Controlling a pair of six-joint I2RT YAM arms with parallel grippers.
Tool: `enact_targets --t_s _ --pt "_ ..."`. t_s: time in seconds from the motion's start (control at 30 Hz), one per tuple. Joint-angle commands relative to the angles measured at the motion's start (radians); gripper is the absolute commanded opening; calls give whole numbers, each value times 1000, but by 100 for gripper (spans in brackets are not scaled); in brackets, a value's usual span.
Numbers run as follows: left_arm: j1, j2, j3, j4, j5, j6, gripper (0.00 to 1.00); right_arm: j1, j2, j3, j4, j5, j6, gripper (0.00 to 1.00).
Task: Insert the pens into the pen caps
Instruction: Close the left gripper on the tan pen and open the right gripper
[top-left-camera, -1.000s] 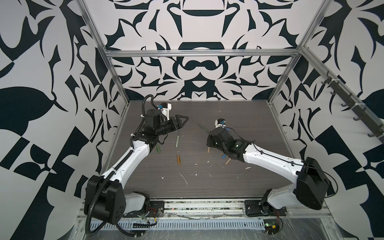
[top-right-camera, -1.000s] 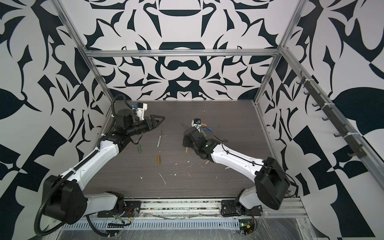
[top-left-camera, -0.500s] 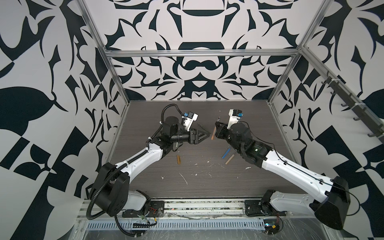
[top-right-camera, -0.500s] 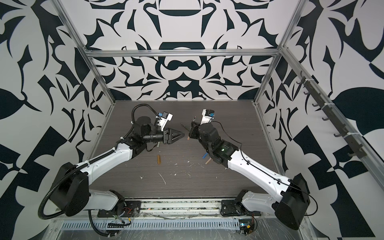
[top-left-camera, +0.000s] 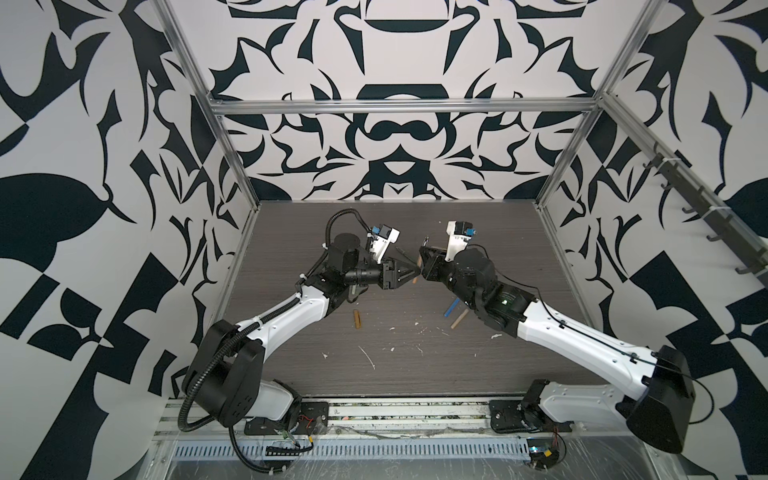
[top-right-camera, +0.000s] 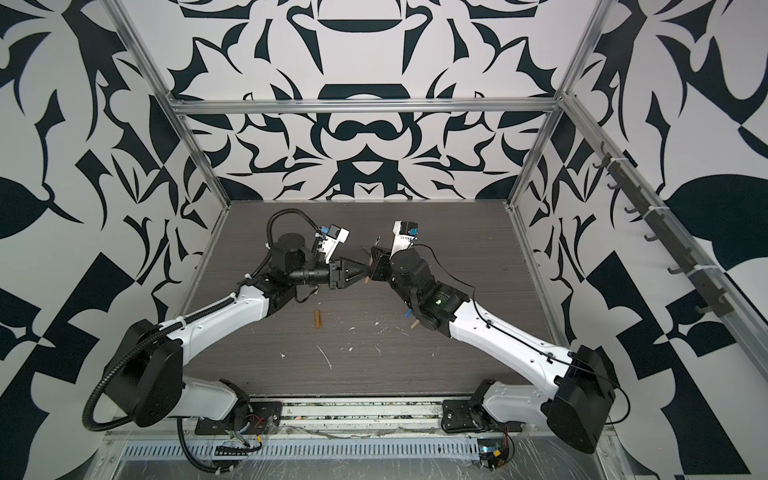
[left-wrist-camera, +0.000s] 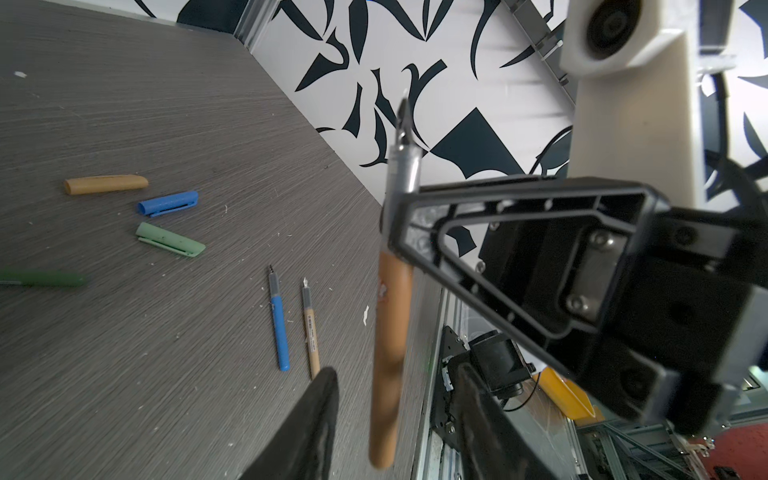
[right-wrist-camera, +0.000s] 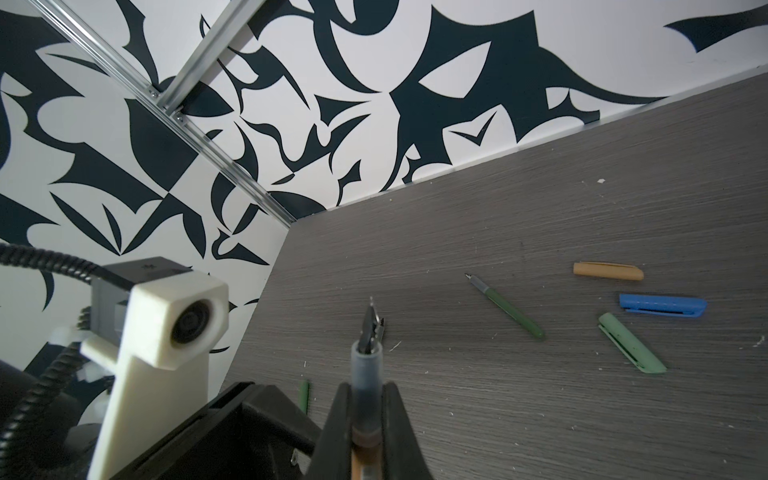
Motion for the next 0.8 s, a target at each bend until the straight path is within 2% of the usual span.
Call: enact_targets --t_s 0.0,0.2,0.37,0.47,0.6,0.7,0.77 --pt "-4 19 20 37 29 -10 43 14 -1 33 54 -19 3 6" --pt "-4 32 24 39 38 -26 38 19 6 37 68 -33 15 5" --pt "-4 26 22 39 26 -30 27 21 8 42 68 -35 16 5" --pt "-5 23 22 29 17 -33 23 26 6 41 69 -37 17 5" --pt "-4 18 24 18 3 -36 12 31 -7 48 64 -71 18 10" --pt "-2 9 20 17 -17 -34 12 36 -15 62 51 -129 8 23" --pt "4 -2 25 -14 -41 -23 13 36 -26 81 10 -141 -11 28"
